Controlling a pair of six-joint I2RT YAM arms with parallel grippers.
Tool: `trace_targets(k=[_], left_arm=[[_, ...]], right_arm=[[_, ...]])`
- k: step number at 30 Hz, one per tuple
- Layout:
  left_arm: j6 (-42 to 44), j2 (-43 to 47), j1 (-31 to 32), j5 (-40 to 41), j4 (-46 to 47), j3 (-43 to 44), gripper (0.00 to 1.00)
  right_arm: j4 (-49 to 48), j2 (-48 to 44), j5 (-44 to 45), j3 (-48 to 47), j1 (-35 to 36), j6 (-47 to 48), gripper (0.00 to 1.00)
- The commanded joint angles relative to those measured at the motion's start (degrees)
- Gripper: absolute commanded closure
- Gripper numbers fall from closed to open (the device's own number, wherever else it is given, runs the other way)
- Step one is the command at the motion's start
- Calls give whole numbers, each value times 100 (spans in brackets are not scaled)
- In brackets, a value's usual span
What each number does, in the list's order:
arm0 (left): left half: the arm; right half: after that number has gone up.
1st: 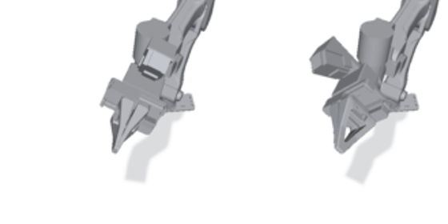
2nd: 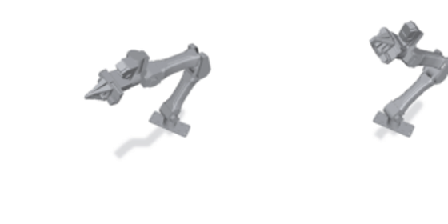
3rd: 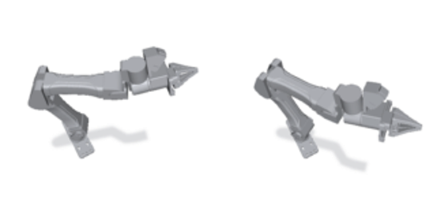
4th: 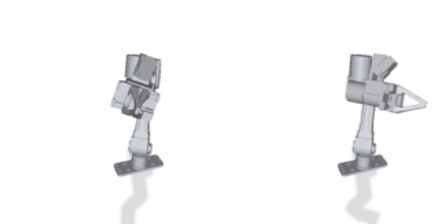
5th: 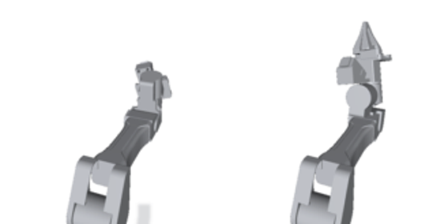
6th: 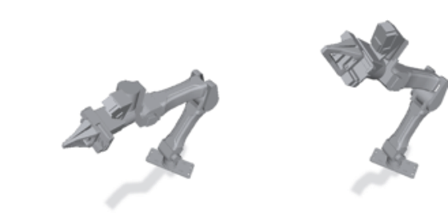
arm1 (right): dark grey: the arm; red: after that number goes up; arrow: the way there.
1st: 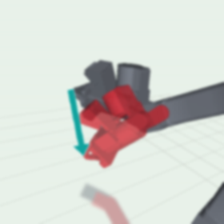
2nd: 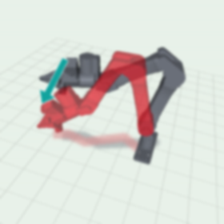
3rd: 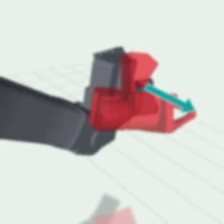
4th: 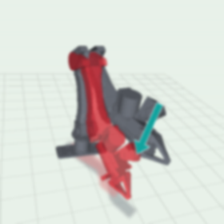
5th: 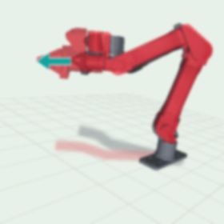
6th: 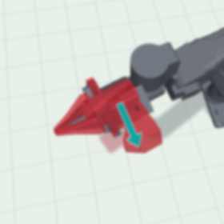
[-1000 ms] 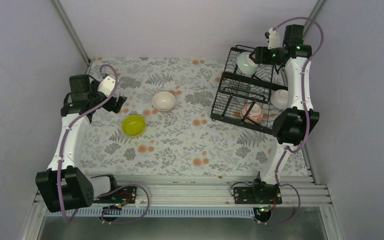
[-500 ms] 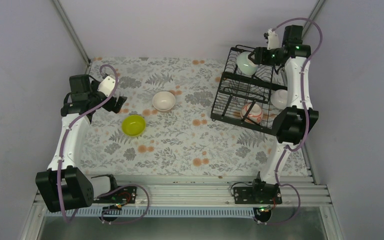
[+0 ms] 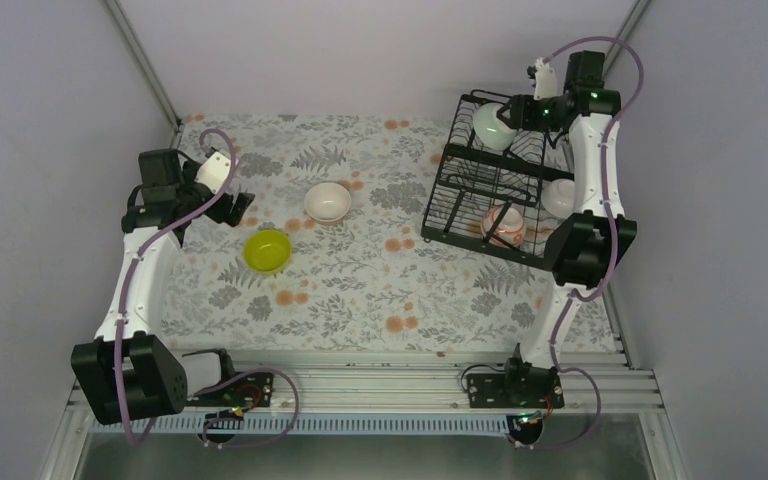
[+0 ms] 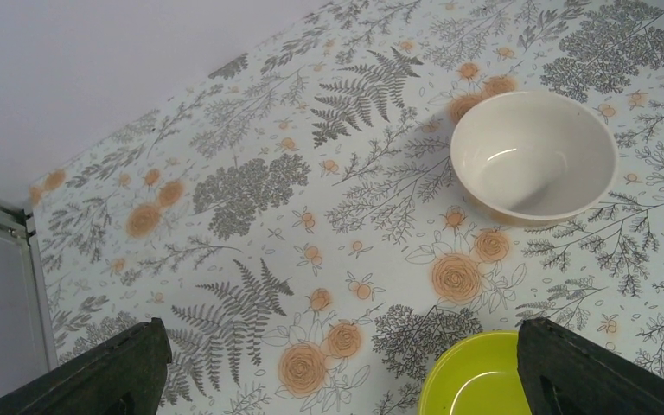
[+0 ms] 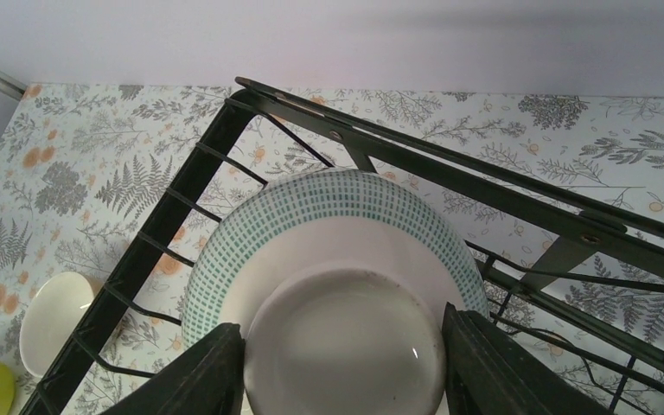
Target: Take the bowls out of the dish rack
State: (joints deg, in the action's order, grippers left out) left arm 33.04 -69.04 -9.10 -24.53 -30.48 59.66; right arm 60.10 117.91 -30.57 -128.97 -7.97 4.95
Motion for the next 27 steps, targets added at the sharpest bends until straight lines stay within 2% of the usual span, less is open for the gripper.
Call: trace_targets(k=[1,8,14,20,27], left_arm=[[65,24,23,-188,56,26,0],[28,-17,64,-331,-64,223,0],[-18,-98,275,-454,-352,555,0],[-244,-219,915,-289,-499,1142,0],[-546,-1000,1814,-216,-819,2302,0]], right_arm=[[35,170,-31,-76,12,84,47],[-79,88,-23,-1,34,118,53],[-39,36,-196,25,38,91,65],[-95,-279,-303,174,28,50,65],[74,-560,-407,-8,15,61,66]])
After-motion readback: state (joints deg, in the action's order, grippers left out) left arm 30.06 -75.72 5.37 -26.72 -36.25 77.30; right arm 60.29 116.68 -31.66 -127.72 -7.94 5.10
